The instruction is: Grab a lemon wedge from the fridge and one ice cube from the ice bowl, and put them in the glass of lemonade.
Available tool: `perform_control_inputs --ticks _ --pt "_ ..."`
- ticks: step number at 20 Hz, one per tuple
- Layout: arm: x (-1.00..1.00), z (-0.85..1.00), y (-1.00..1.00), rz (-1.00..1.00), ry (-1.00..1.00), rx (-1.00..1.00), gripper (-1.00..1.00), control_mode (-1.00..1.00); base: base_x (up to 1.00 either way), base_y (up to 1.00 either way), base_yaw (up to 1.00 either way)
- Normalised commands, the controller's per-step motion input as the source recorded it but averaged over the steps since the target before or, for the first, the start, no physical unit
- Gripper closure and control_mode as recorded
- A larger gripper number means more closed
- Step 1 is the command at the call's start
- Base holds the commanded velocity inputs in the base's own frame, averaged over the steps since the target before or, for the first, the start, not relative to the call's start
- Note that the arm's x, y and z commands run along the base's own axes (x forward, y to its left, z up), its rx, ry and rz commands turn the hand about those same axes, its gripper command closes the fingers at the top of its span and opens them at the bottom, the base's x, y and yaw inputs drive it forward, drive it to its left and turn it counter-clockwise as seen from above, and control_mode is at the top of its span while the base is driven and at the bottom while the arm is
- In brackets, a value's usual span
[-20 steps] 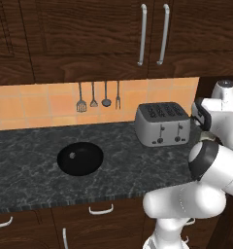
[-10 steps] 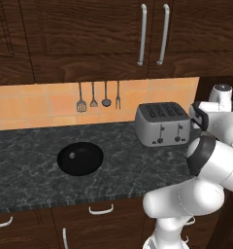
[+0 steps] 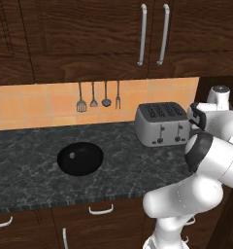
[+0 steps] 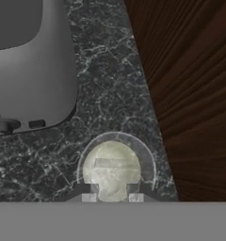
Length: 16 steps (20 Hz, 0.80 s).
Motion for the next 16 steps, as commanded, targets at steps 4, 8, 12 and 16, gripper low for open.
perform_control_inputs --ticks 4,8,12,16 --pt "0.0 -0.33 0.0 0.0 0.0 0.0 1.0 -1.0 0.0 0.0 0.0" --pt "0.0 -0.25 0.0 0.0 0.0 0.0 1.0 -1.0 0.0 0.0 0.0" --pt "0.0 0.0 0.0 0.0 0.0 0.0 1.0 -1.0 0.0 0.0 0.0" --pt "0.0 0.0 -0.02 0.0 0.0 0.0 1.0 -1.0 0.0 0.0 0.0"
